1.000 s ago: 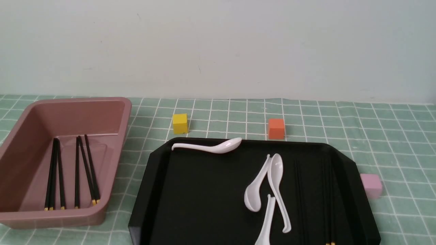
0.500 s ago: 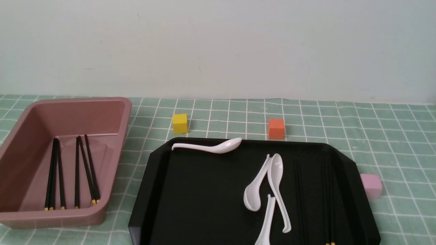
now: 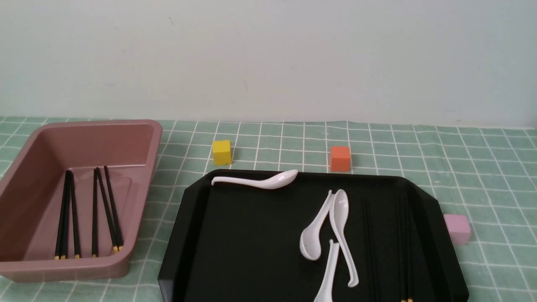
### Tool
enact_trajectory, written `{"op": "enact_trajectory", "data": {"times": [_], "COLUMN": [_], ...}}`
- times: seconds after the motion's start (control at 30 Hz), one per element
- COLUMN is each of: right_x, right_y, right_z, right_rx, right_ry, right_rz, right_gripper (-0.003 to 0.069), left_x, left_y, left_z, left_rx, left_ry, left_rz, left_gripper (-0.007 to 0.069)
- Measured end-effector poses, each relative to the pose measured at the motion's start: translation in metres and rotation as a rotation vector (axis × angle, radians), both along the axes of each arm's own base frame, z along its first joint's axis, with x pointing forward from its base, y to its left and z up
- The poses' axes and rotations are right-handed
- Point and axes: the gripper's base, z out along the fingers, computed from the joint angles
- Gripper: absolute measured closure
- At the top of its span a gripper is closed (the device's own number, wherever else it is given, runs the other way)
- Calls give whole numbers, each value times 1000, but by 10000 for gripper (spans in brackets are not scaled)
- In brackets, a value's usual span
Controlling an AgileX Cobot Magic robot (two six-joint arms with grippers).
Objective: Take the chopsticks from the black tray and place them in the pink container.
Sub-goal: 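Move the gripper over the chopsticks on the black tray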
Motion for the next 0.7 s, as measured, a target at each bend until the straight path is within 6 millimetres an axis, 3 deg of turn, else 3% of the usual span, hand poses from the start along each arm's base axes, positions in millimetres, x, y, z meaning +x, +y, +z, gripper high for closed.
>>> {"op": "enact_trajectory", "data": {"times": [0.17, 0.3, 0.53, 0.7], "right_x": [1, 1, 1, -3], "right_y": [12, 17, 16, 9], "right_z": [3, 7, 13, 66], "right_rx": [686, 971, 1029, 771], "right_ry": [-7, -2, -48, -282], "right_rz": [-37, -43, -42, 17], "right_gripper": [419, 419, 435, 580], "left_x": [0, 0, 0, 0], "left_y": [0, 0, 0, 0], "left_z": [0, 0, 0, 0], "left_rx": [0, 0, 0, 0], "left_ry": [0, 0, 0, 0], "left_rz": [0, 0, 0, 0], "left_gripper": [606, 606, 606, 606]}}
